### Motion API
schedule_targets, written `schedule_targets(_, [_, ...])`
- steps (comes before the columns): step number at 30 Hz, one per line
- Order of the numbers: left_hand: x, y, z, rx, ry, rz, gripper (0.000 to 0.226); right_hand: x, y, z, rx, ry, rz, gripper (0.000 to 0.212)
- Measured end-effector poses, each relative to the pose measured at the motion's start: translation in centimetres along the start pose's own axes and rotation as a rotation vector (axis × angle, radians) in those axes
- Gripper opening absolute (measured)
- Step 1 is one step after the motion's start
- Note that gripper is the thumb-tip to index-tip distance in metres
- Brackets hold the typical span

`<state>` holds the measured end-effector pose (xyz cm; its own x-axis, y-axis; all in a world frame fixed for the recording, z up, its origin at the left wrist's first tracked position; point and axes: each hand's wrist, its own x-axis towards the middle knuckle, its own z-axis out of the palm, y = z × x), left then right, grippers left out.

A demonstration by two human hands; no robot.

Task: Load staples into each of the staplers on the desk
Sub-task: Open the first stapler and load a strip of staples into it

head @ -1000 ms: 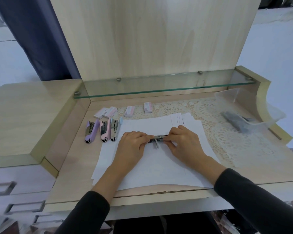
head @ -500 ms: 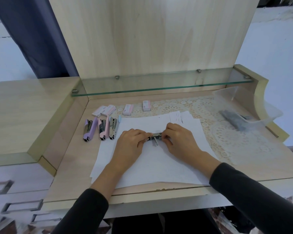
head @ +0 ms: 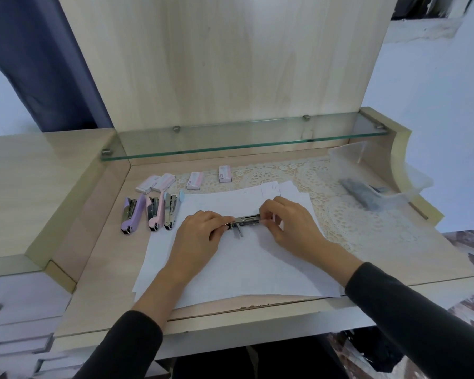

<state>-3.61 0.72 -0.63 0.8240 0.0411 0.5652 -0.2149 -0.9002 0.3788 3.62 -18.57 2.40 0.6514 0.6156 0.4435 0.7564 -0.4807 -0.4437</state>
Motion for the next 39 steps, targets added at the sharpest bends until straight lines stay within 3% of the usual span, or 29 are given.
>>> schedule_targets(5, [-0.1, 0.0, -0.1, 0.007, 0.012, 0.031, 0.022, 0.7, 2.4, -4.8, -0.074, 0.102, 0.186, 0.016])
schedule_targets(12, [0.0, 0.1, 0.0, 0.02, 0.024, 0.036, 0.022, 1.4, 7.5, -13.3, -0.204, 0.3, 0.397, 0.009])
schedule_targets(20, [0.0, 0.5, -0.1, 0.0, -0.015, -0.007, 0.025, -0.6, 11.5, -14.6, -0.291, 0.165, 0.59, 0.011])
schedule_targets(29, [0.0, 0.9, -0.5, -0.005, -0.045, -0.022, 0.027, 0.3, 9.0, -12.9, -0.21, 0.18, 0.511, 0.013])
schedule_targets(34, [0.1, 1.5, -0.6, -0.017, -0.058, -0.025, 0.038, 0.9, 5.8, -9.9, -0.161, 0.046, 0.373, 0.015])
schedule_targets(39, [0.4, 1.3, -0.4, -0.006, -0.043, -0.031, 0.023, 1.3, 2.8, -5.5, -0.102, -0.115, 0.25, 0.018])
